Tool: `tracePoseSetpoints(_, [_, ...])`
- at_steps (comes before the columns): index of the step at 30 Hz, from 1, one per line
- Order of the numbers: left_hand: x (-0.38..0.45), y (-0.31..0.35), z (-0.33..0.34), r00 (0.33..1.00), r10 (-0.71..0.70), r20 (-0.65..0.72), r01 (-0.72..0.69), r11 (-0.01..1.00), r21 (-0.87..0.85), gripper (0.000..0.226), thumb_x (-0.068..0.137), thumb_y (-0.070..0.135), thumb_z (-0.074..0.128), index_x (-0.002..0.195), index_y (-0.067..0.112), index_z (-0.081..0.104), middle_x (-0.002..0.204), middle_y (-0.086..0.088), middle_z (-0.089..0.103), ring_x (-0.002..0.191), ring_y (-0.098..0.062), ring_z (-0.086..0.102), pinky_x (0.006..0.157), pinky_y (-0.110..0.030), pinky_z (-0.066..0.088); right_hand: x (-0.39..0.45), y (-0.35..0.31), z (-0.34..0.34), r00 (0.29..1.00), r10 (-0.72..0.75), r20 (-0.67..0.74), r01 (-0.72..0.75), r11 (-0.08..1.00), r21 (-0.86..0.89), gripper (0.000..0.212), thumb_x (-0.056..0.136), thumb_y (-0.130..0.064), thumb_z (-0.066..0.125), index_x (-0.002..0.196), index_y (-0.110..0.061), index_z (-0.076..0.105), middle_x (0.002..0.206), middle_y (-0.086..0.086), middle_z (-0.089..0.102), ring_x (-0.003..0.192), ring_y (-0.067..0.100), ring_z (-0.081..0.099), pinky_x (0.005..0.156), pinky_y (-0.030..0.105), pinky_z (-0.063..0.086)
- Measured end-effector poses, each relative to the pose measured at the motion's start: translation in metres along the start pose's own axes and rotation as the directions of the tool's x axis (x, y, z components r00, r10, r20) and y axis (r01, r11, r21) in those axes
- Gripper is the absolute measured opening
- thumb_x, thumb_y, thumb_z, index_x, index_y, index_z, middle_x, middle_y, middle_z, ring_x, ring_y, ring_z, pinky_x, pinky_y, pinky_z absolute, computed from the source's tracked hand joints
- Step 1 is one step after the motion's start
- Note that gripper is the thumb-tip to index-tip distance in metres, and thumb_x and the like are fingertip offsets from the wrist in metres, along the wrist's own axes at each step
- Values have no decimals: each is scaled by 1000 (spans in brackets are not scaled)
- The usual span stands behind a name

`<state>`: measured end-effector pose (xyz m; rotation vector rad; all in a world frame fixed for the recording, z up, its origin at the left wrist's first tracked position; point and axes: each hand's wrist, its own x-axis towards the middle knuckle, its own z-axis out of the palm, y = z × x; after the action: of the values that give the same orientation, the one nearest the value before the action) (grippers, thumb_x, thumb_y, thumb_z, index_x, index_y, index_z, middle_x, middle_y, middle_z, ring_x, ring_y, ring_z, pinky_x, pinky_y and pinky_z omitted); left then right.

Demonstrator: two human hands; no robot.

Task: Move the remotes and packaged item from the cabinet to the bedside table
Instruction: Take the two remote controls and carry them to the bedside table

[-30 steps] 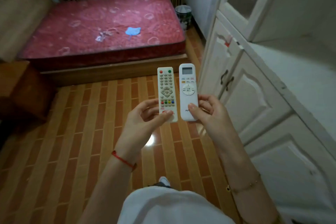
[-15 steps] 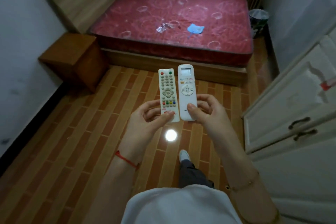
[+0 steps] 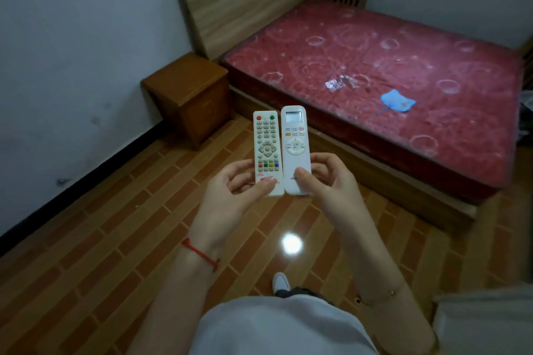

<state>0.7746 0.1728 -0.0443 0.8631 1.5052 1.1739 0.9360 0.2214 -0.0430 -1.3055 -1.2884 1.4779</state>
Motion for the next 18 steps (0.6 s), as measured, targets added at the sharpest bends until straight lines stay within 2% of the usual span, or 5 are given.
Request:
tracePoseSetpoints(7, [74, 18, 1, 985, -51, -164, 45, 998, -35, 53, 79, 19, 76, 128, 19, 56, 105, 5, 75, 94, -6, 73, 82, -28, 59, 98, -19, 7, 987, 22, 160, -18, 999, -29, 27, 90, -20, 65, 115, -18, 55, 103, -3, 72, 86, 7, 73, 64, 16, 56])
tracePoseSetpoints(9, [94, 22, -1, 978, -61, -197, 54, 998, -41, 53, 79, 19, 75, 128, 20, 56, 104, 5, 75, 93, -4, 72, 81, -25, 59, 125, -22, 13, 979, 35, 200, -27, 999, -40, 26, 91, -19, 65, 115, -17, 55, 102, -4, 72, 85, 5, 72, 61, 13, 54])
tracePoseSetpoints(15, [170, 26, -17, 958, -84, -276, 63, 994, -86, 49, 80, 15, 75, 126, 18, 57, 102, 5, 75, 87, 0, 72, 67, -13, 56, 210, -25, 39, 960, 48, 276, -32, 998, -62, 25, 91, -17, 65, 114, -14, 56, 99, -3, 73, 84, 9, 73, 63, 18, 57])
tracePoseSetpoints(18, [216, 31, -32, 948, -93, -304, 65, 993, -101, 50, 80, 16, 75, 126, 18, 57, 102, 6, 74, 86, 1, 72, 65, -12, 55, 259, -29, 59, 952, 49, 303, -27, 997, -76, 24, 91, -18, 65, 113, -15, 56, 96, -5, 74, 83, 9, 73, 63, 18, 57])
